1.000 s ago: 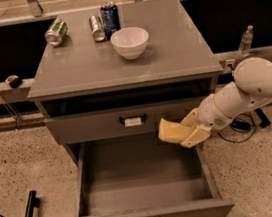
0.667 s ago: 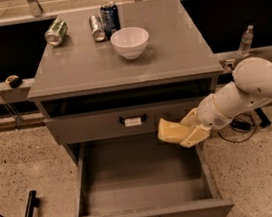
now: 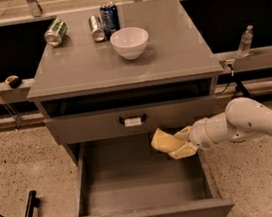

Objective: Place sponge into middle drawer

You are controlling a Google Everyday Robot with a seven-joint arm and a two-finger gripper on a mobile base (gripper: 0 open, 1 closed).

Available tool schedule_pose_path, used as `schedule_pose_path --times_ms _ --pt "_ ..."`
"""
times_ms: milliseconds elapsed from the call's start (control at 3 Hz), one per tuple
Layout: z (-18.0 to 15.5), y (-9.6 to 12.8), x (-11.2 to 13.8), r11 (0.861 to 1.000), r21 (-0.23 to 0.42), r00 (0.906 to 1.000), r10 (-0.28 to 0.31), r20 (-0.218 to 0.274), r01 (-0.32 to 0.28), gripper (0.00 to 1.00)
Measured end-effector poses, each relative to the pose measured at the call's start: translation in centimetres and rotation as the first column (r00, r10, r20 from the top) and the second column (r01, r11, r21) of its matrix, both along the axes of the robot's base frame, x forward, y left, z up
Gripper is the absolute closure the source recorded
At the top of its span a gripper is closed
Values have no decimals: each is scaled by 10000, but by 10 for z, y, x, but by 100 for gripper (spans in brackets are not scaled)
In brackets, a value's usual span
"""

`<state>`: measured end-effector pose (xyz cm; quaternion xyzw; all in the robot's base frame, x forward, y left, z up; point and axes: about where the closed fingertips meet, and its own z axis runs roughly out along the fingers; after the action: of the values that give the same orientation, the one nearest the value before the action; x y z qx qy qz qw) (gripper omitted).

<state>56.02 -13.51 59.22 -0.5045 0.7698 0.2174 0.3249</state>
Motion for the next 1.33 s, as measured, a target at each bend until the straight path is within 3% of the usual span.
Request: schedule_pose_path --times_ms 333,1000,1333 --pt "-28 -4 10 9972 475 9963 -604 607 576 100" --pt "-46 -5 13 9952 612 9918 -824 980 767 100" --pt "-95 -7 14 9904 758 9846 -1240 1229 1153 100"
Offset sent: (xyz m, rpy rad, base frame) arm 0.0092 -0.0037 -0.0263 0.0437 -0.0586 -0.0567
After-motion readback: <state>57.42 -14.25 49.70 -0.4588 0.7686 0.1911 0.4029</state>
